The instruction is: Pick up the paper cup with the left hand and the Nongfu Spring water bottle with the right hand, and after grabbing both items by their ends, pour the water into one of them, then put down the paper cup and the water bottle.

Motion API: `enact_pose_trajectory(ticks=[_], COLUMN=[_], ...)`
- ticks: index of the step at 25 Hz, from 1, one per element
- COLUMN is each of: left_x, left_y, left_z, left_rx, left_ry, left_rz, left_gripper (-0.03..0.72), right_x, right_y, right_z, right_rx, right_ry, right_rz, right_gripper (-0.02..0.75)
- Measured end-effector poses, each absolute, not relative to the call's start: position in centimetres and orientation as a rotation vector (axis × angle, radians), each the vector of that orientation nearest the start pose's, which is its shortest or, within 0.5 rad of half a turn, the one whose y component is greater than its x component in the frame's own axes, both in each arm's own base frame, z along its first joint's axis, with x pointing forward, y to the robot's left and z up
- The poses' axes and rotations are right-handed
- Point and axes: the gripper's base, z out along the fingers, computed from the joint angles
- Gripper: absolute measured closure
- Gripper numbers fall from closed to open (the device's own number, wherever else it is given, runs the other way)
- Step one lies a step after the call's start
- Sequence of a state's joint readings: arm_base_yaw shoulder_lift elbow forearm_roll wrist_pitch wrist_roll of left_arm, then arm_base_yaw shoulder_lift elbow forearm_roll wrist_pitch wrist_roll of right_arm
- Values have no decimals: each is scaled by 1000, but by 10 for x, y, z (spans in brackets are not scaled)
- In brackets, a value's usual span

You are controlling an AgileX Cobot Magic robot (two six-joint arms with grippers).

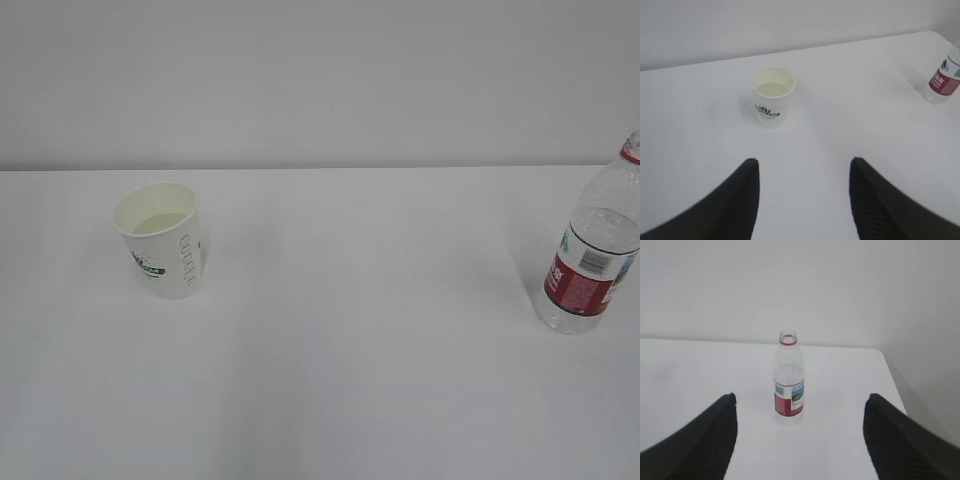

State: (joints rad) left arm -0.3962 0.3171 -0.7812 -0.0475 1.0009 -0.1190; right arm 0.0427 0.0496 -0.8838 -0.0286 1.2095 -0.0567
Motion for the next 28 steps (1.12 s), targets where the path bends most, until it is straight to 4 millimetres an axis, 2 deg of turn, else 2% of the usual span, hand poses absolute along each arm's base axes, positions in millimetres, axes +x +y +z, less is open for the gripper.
enact_pose_trajectory(ticks=[4, 19, 28], left_x=[10, -36, -46], left_y=[-8, 18, 23], left_z=[355, 336, 333], left_rx=[285, 273, 262], left_ry=[2023, 2024, 1980], left_rz=[-381, -289, -286], left_gripper=[274, 293, 295], right_x=[-66, -75, -66], right_y=[-5, -5, -3], right_z=[356, 350, 339], right_rx=[-84, -77, -79], right_ry=[1893, 1863, 1914], right_rz=[-41, -29, 2], right_gripper=[145, 145, 145])
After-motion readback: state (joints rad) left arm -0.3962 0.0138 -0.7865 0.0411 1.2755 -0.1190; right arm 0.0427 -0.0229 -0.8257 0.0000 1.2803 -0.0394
